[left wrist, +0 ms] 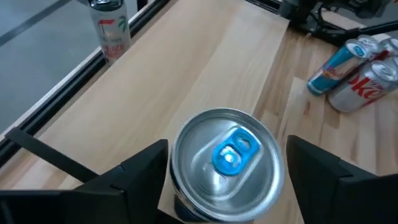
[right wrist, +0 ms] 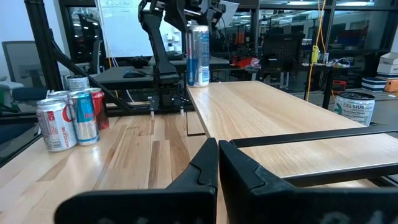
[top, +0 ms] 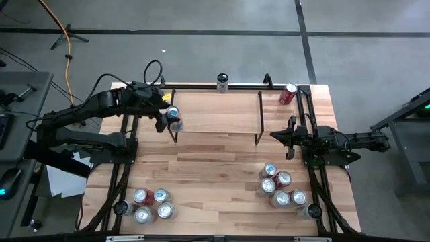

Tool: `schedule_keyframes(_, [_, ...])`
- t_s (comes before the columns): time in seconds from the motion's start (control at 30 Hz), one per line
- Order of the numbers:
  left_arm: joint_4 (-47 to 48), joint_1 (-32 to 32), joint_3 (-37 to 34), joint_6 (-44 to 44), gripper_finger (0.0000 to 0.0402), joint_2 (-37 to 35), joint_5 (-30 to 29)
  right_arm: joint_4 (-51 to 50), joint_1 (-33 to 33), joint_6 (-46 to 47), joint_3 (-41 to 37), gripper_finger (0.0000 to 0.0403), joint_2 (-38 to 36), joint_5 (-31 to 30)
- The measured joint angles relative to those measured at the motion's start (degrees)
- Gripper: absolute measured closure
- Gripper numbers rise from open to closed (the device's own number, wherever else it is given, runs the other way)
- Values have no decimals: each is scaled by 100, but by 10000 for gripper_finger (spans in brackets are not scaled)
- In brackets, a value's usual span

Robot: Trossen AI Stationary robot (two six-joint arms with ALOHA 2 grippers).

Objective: Place canned beverage on shelf
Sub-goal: Put the top blue soda can on the shelf, then put the right blue soda can aligned with the other blue soda can on the shelf

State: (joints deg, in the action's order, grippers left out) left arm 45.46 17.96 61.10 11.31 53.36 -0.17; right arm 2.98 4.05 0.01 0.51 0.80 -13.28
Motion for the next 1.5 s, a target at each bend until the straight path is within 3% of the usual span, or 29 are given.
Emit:
schedule_keyframes(0.67, [-14, 2, 1310, -119, 130, -4, -9, 0, 0, 2, 0, 402, -2, -2])
schedule_keyframes(0.97, [-175, 2, 1687, -917, 142, -199, 123, 0, 0, 2, 0, 402, -2, -2])
schedule_keyframes(1.17, [-878, 2, 1212, -1301, 212, -545, 124, 0, 0, 2, 0, 402, -2, -1])
schedule_keyframes(1.4, [-2738, 0, -234, -942, 371, -1458, 157, -2, 0, 2, 0, 402, 0, -2])
schedule_keyframes(1.5, [-3404, 1, -543, -769, 391, -1647, 235, 0, 0, 2, 0, 402, -1, -1])
